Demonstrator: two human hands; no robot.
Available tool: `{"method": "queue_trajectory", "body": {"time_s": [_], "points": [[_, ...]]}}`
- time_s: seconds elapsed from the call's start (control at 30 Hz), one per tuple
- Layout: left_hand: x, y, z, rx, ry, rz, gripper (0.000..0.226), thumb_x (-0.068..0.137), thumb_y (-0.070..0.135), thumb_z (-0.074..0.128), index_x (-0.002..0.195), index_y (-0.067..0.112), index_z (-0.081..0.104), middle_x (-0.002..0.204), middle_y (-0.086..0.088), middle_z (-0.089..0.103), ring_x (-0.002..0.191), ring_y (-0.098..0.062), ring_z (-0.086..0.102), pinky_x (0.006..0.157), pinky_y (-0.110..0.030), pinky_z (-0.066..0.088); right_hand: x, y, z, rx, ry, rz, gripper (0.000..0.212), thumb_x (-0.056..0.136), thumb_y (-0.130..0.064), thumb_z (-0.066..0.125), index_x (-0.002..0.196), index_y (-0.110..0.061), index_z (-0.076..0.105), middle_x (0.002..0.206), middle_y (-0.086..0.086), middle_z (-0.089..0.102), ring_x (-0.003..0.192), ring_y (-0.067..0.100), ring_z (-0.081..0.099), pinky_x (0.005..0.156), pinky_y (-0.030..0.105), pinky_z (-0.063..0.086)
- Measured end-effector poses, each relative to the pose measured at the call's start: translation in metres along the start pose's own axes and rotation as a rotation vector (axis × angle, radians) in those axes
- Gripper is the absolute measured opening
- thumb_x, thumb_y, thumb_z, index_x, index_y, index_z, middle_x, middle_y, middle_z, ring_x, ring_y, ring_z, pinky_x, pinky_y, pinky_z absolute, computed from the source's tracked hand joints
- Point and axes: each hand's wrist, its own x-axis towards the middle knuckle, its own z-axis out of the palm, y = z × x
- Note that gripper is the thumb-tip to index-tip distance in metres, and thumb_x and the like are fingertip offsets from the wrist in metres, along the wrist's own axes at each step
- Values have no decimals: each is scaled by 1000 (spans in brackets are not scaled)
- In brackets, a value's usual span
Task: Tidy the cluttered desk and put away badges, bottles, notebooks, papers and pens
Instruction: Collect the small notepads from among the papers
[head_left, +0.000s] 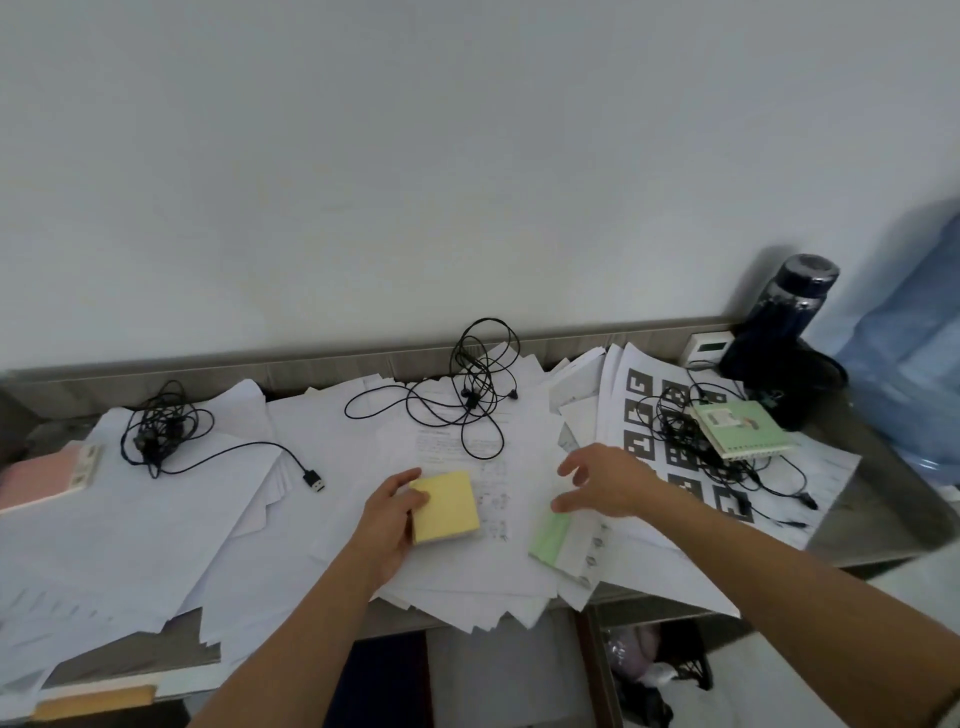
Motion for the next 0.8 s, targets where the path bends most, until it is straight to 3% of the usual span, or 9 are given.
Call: {"method": "queue_trajectory", "body": {"time_s": [0.1, 0.23, 0.37, 0.43, 0.53, 0.63, 0.7, 0.77, 0.8], "points": [[0, -2, 4, 102, 16, 36, 30, 96, 3, 49, 117, 20, 60, 124, -15, 53, 95, -26, 54, 73, -38, 50, -15, 7, 14, -187, -41, 36, 92, 61, -64, 81, 140, -34, 42, 132, -6, 51, 118, 17, 53, 98, 37, 45], [-3, -7, 4, 169, 13, 82, 30, 98, 7, 48, 117, 25, 62, 128, -14, 51, 97, -27, 53, 71, -36, 49, -20, 6, 28, -252, -8, -2, 96, 65, -58, 82, 145, -32, 35, 135, -2, 49, 121, 20, 51, 100, 37, 43], [-9, -10, 2, 129, 1, 77, 28, 99, 7, 47, 115, 26, 61, 129, -13, 53, 102, -27, 55, 80, -39, 50, -21, 12, 19, 82, -133, -11, 79, 79, -11, 78, 145, -28, 39, 133, 4, 54, 114, 17, 53, 93, 33, 52], [-14, -11, 1, 102, -4, 73, 28, 99, 6, 48, 117, 24, 59, 128, -11, 54, 101, -26, 56, 77, -36, 52, -20, 18, 16, 62, -162, -34, 75, 81, 3, 70, 144, -26, 42, 127, 4, 55, 109, 17, 52, 93, 31, 51], [-16, -11, 1, 79, -8, 79, 28, 99, 6, 49, 119, 22, 58, 129, -12, 54, 103, -27, 56, 76, -35, 53, -17, 27, 22, 1, -98, -41, 61, 83, -4, 72, 135, -27, 51, 113, -1, 55, 102, 16, 55, 89, 28, 50], [-17, -10, 2, 69, -6, 76, 28, 98, 5, 49, 120, 20, 58, 129, -13, 54, 103, -27, 56, 76, -35, 52, -16, 26, 29, 49, -7, -25, 40, 85, -27, 75, 122, -27, 60, 102, -4, 59, 88, 13, 61, 74, 25, 52], [-18, -10, 2, 61, -6, 72, 28, 98, 5, 49, 120, 20, 58, 127, -12, 54, 102, -26, 56, 75, -34, 52, -16, 20, 30, 61, 24, -11, 40, 80, -41, 77, 115, -28, 61, 94, -8, 59, 74, 7, 62, 67, 25, 51], [-17, -10, 2, 53, -8, 68, 27, 98, 5, 49, 119, 20, 58, 126, -12, 55, 101, -25, 56, 76, -35, 53, -14, 14, 30, 44, 5, -7, 40, 79, -42, 77, 114, -30, 60, 96, -8, 60, 73, 7, 64, 76, 30, 55], [-17, -10, 1, 50, -11, 66, 27, 98, 5, 49, 119, 20, 58, 125, -12, 55, 101, -25, 56, 78, -36, 52, -12, 13, 28, 49, -29, -7, 39, 81, -33, 76, 116, -29, 60, 100, -7, 59, 79, 11, 64, 80, 33, 57]]}}
